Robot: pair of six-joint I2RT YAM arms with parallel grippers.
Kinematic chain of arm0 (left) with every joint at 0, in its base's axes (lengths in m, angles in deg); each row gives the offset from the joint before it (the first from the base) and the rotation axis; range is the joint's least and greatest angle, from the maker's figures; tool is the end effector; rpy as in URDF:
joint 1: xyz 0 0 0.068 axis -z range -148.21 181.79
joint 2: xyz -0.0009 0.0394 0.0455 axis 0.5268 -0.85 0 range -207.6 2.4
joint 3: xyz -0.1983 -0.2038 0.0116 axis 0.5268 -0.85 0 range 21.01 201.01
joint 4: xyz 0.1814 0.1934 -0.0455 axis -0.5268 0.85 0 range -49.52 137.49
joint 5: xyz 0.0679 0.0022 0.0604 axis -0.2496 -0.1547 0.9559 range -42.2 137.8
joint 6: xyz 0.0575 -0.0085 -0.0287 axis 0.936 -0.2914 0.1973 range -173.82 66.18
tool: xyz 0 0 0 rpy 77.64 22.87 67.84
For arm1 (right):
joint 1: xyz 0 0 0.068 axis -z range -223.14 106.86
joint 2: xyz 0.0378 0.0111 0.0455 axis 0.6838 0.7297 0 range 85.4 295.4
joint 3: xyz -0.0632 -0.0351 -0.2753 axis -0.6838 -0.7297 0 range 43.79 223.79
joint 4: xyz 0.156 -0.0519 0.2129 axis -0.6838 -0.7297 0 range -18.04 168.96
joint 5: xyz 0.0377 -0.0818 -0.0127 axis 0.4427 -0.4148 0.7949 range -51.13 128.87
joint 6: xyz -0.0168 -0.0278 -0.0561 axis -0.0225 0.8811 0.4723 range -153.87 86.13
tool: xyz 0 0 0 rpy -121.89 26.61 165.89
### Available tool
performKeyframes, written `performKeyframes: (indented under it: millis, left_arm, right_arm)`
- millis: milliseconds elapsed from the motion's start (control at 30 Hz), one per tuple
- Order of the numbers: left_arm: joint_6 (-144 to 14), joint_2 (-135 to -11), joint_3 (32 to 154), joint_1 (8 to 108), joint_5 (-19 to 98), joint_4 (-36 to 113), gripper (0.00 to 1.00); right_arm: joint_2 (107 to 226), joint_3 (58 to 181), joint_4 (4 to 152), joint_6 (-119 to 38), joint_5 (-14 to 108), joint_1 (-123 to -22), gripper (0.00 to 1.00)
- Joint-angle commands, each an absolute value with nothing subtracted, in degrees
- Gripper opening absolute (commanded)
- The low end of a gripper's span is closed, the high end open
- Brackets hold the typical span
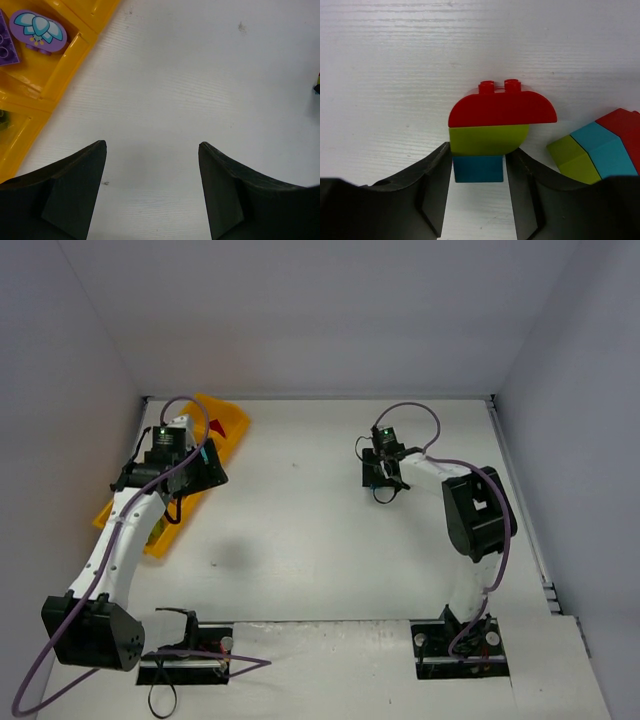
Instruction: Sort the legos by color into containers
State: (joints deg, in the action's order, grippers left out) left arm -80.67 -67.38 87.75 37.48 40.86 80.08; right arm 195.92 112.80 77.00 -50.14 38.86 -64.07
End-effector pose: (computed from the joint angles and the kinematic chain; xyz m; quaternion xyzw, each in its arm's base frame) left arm 0.2700 -0.0329 0.3349 -0.1439 0.9030 -0.1656 0.3694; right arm 0.4077 0.1559 0.1637 -0.0373 0.9179 0.1259 0.3744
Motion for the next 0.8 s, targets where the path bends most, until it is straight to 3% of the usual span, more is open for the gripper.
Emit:
performKeyframes:
  millis: [0,67,267,533,767]
  left_arm:
    - [-79.31,-66.77,89.04,38.12,39.45,78.02,0.68]
    - [-79.4,-66.51,88.86,38.21,39.02,78.01,0.68]
    - [-79.4,-65.54,88.51,38.38,33.49,75.73,0.68]
    - [-82.47,-66.33,90.35,39.09,19.53,68.88,0.69]
    - [-86.6,-68.53,93.95,43.38,10.28,61.94,0.69]
  right_arm:
    - [196.58,114.8,77.03,-49.07,35.27,-64.85,0.42]
    - [197.11,114.81,77.2,-48.72,34.48,-65.29,0.38]
    - [195.27,113.23,78.43,-44.61,33.33,-68.27,0.06]
    - [177.88,104.45,92.56,-34.33,46.75,-73.72,0.03]
    - [166.62,102.24,94.25,-24.56,61.8,-76.54,0.07]
